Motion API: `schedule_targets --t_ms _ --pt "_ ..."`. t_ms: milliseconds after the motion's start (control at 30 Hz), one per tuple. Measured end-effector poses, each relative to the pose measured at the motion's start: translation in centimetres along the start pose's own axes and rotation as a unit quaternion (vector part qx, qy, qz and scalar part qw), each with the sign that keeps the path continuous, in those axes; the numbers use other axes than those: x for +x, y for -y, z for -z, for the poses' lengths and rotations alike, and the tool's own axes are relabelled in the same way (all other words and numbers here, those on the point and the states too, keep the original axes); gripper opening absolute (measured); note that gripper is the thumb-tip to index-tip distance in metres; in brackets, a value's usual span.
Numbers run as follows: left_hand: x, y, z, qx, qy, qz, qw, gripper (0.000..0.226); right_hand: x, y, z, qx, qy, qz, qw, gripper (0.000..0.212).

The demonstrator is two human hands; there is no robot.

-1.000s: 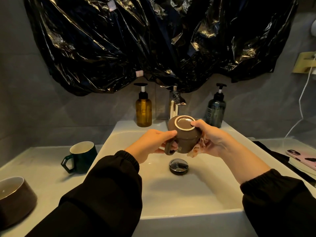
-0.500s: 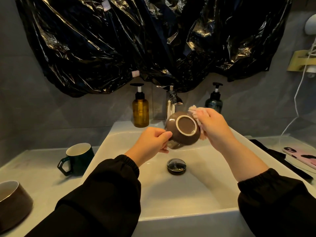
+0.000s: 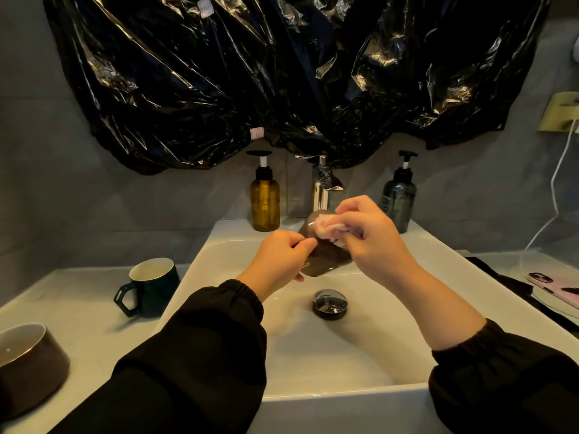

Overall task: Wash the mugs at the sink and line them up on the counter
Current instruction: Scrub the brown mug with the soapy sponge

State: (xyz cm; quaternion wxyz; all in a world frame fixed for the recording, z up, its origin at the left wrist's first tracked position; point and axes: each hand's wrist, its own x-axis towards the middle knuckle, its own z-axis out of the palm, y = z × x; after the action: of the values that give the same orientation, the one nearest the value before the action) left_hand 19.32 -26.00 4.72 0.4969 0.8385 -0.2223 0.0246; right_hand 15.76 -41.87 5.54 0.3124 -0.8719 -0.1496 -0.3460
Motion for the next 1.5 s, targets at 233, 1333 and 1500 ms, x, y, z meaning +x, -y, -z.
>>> schedule_targets --t_ms 233,1333,1500 --pt "-0.2 0.1 -0.7 0.070 0.002 -0.035 0.997 0.032 0.4 0.1 0.0 -0.031 0.009 -0.011 0.999 0.022" --pt "-0.5 -0.4 -0.3 -0.052 -0.005 -0.035 0.998 0.031 0.4 -1.1 0.3 -0.030 -0.123 -0.062 0.990 0.016" --pt "-0.5 -0.1 -0.1 -0.054 -0.020 -0.030 0.998 0.031 0.1 0.8 0.8 0.065 0.027 -0.039 0.997 0.020"
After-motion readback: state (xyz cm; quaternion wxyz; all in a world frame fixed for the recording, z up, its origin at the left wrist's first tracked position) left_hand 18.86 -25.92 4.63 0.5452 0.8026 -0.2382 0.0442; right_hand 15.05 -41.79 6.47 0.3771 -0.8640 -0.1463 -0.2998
